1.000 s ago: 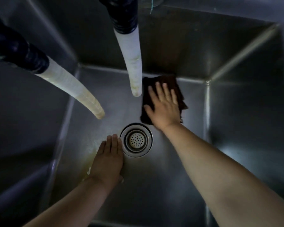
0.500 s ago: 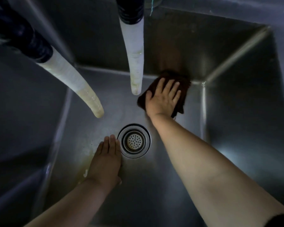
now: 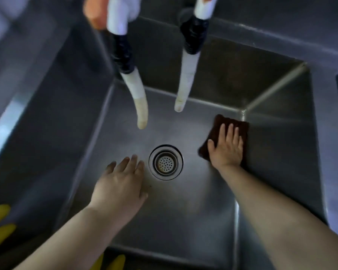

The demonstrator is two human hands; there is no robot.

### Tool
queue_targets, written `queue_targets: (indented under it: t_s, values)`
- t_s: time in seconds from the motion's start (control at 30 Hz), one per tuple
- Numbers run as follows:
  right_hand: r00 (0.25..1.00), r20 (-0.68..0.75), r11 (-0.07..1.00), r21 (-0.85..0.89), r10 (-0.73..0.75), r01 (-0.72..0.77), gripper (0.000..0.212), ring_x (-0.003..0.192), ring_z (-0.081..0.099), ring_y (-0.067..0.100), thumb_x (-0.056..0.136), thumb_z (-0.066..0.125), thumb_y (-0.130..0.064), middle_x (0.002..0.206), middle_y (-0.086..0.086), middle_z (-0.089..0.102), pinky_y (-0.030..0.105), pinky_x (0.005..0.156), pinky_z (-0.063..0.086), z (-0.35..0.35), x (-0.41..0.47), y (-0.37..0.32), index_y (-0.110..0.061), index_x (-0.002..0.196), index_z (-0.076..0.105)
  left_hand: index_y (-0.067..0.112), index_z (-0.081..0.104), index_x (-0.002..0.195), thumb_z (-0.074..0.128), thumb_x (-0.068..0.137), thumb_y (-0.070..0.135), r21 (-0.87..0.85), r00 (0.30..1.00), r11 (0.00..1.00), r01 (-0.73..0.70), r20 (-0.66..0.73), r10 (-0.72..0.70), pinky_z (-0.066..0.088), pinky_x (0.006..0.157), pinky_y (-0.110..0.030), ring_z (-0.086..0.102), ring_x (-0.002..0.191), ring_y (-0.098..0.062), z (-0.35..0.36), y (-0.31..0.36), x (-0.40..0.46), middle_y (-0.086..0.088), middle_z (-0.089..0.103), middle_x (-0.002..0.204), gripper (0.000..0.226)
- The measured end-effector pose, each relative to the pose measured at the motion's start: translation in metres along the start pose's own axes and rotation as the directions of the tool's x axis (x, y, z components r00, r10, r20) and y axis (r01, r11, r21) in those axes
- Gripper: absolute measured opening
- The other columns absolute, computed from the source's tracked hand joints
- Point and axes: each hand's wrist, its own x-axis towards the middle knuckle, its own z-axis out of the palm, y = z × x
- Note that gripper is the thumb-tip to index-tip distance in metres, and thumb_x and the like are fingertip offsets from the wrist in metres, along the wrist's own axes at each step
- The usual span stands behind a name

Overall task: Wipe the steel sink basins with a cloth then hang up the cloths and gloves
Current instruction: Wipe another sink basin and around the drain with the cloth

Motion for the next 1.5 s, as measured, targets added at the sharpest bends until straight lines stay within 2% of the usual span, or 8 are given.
queue_targets:
  t_s: [0.13, 0.2, 0.33, 0.6, 0.8, 1.03, 1.2, 1.5]
  values:
    - [0.995, 0.013, 0.993, 0.056, 0.103, -0.104, 0.072, 0.146, -0.001, 0.030, 0.093, 0.030, -0.053, 0.160, 0.011, 0.005, 0.047, 0.117, 0.002, -0.010, 0.029, -0.037, -0.019, 0.152, 0.008, 0.021, 0.063, 0.120, 0.075, 0.057, 0.059, -0.089, 0.994, 0.995, 0.039, -0.094, -0.048, 0.053, 0.080, -0.033, 0.067, 0.097, -0.014, -0.027, -0.027, -0.041, 0.005, 0.069, 0.111, 0.074]
    - [0.993, 0.003, 0.989, 0.095, 0.115, -0.115, 0.072, 0.146, -0.003, 0.031, 0.093, 0.030, -0.053, 0.160, 0.012, 0.002, 0.049, 0.117, -0.001, -0.012, 0.039, -0.069, -0.019, 0.152, 0.007, 0.017, 0.074, 0.098, 0.084, 0.046, 0.052, -0.105, 0.992, 0.993, 0.062, -0.104, -0.073, 0.055, 0.062, -0.032, 0.071, 0.073, -0.018, -0.024, -0.040, -0.049, 0.004, 0.074, 0.083, 0.064]
    - [0.998, -0.062, 0.993, 0.113, -0.030, 0.037, 0.074, 0.146, -0.002, 0.031, 0.093, 0.033, -0.054, 0.159, 0.013, 0.007, 0.048, 0.116, -0.002, -0.012, 0.044, -0.147, -0.016, 0.152, 0.008, 0.028, 0.061, 0.111, 0.063, 0.069, 0.061, -0.123, 0.978, 0.970, 0.208, 0.062, -0.202, 0.049, 0.074, -0.028, 0.065, 0.090, -0.013, -0.029, -0.055, -0.048, 0.009, 0.069, 0.098, 0.054]
    - [0.982, -0.103, 0.979, 0.114, -0.159, 0.170, 0.072, 0.145, 0.001, 0.037, 0.096, 0.027, -0.050, 0.158, 0.019, 0.003, 0.051, 0.115, -0.001, -0.015, 0.036, -0.267, -0.013, 0.152, 0.002, 0.031, 0.029, 0.133, 0.036, 0.088, 0.058, -0.095, 0.947, 0.955, 0.281, -0.137, -0.292, 0.036, 0.090, -0.031, 0.049, 0.112, -0.013, -0.015, -0.070, -0.036, 0.009, 0.053, 0.120, 0.053]
    - [0.875, -0.100, 0.861, 0.154, -0.474, 0.484, 0.066, 0.146, 0.001, 0.032, 0.096, 0.029, -0.039, 0.159, 0.014, 0.006, 0.049, 0.116, 0.000, -0.007, -0.012, -0.337, -0.013, 0.152, 0.004, 0.029, 0.026, 0.140, 0.039, 0.090, 0.053, -0.037, 0.943, 0.946, 0.321, -0.081, -0.323, 0.032, 0.097, -0.032, 0.044, 0.120, -0.015, -0.008, -0.071, -0.034, 0.008, 0.049, 0.129, 0.057]
    - [0.656, -0.066, 0.658, -0.013, -0.752, 0.753, 0.070, 0.146, 0.003, 0.029, 0.091, 0.032, -0.046, 0.159, 0.009, 0.011, 0.045, 0.116, -0.002, 0.010, -0.048, -0.275, -0.019, 0.152, 0.009, 0.036, 0.041, 0.122, 0.036, 0.089, 0.053, -0.082, 0.937, 0.936, 0.343, -0.037, -0.347, 0.037, 0.084, -0.031, 0.051, 0.106, -0.013, -0.006, -0.072, -0.035, 0.012, 0.056, 0.112, 0.038]
    - [0.805, -0.065, 0.808, -0.013, -0.589, 0.590, 0.073, 0.146, 0.002, 0.030, 0.091, 0.030, -0.053, 0.160, 0.009, 0.009, 0.048, 0.117, 0.002, 0.002, -0.004, -0.210, -0.021, 0.153, 0.008, 0.034, 0.043, 0.104, 0.037, 0.089, 0.051, -0.047, 0.932, 0.932, 0.359, -0.036, -0.361, 0.029, 0.070, -0.033, 0.053, 0.097, -0.016, -0.006, -0.072, -0.034, 0.010, 0.058, 0.101, 0.024]
    - [0.992, -0.024, 0.990, 0.076, -0.121, 0.123, 0.073, 0.147, -0.006, 0.025, 0.094, 0.032, -0.044, 0.160, 0.009, -0.002, 0.042, 0.118, -0.004, 0.005, -0.012, -0.076, -0.016, 0.152, -0.001, 0.029, 0.048, 0.103, 0.045, 0.089, 0.047, -0.075, 0.934, 0.940, 0.334, -0.109, -0.341, 0.039, 0.078, -0.033, 0.054, 0.099, -0.022, -0.009, -0.068, -0.037, 0.005, 0.060, 0.104, 0.023]
